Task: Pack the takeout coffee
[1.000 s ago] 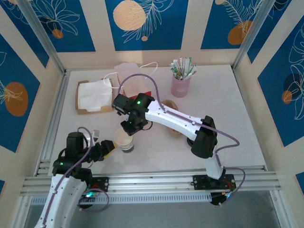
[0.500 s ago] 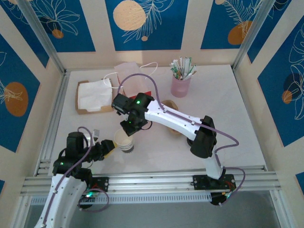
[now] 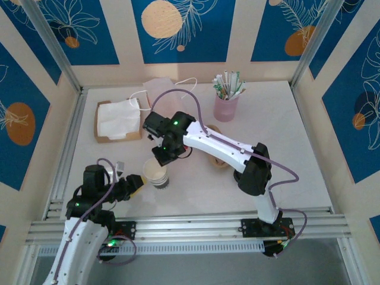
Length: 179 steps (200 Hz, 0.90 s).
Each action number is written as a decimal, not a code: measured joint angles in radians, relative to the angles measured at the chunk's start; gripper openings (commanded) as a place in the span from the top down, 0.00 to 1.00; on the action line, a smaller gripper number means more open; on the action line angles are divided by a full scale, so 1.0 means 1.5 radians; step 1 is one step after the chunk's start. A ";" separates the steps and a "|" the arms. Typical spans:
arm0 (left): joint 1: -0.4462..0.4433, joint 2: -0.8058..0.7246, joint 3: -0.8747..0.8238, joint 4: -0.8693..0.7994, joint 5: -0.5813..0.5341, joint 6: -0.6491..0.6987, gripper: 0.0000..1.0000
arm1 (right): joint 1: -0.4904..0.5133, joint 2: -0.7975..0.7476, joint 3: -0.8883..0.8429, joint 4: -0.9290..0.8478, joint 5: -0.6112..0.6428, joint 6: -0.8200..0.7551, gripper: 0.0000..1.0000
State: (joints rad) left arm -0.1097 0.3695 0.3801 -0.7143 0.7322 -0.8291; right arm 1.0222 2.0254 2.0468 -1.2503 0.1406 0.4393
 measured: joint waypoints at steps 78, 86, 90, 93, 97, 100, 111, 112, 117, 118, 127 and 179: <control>0.000 0.000 0.000 0.000 0.000 0.000 0.42 | -0.017 -0.013 -0.013 0.030 -0.053 0.005 1.00; 0.000 0.000 0.000 0.000 0.000 0.000 0.42 | -0.019 -0.020 -0.019 0.033 -0.058 0.005 1.00; 0.000 0.000 0.000 0.000 0.000 0.000 0.42 | -0.019 -0.024 -0.021 0.035 -0.060 0.005 1.00; 0.000 0.000 0.000 0.000 0.000 0.000 0.42 | -0.020 -0.027 -0.022 0.036 -0.061 0.005 1.00; 0.000 0.000 0.000 0.000 0.000 0.000 0.42 | -0.021 -0.030 -0.023 0.035 -0.063 0.005 1.00; 0.000 0.000 0.001 0.000 0.000 0.000 0.42 | -0.022 -0.032 -0.024 0.036 -0.064 0.005 1.00; 0.000 0.000 0.004 -0.003 0.000 0.001 0.41 | -0.024 -0.041 -0.024 0.038 -0.066 0.005 1.00; 0.000 0.000 0.005 -0.003 0.000 0.001 0.41 | -0.024 -0.042 -0.024 0.038 -0.066 0.005 1.00; 0.000 0.000 0.008 -0.006 -0.001 0.001 0.40 | -0.025 -0.046 -0.024 0.039 -0.067 0.005 1.00; 0.000 0.000 0.009 -0.006 -0.002 0.001 0.40 | -0.025 -0.047 -0.024 0.039 -0.067 0.005 1.00; 0.000 0.000 0.019 -0.014 -0.006 0.008 0.40 | -0.026 -0.054 -0.024 0.041 -0.067 0.005 1.00; 0.000 0.009 0.123 -0.079 -0.043 0.062 0.30 | -0.037 -0.123 -0.047 0.063 -0.079 0.005 1.00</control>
State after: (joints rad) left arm -0.1097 0.3824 0.5640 -0.8322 0.6674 -0.7364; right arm 0.9672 1.8416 1.9766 -1.1557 0.0219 0.4469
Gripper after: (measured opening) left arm 0.672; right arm 0.066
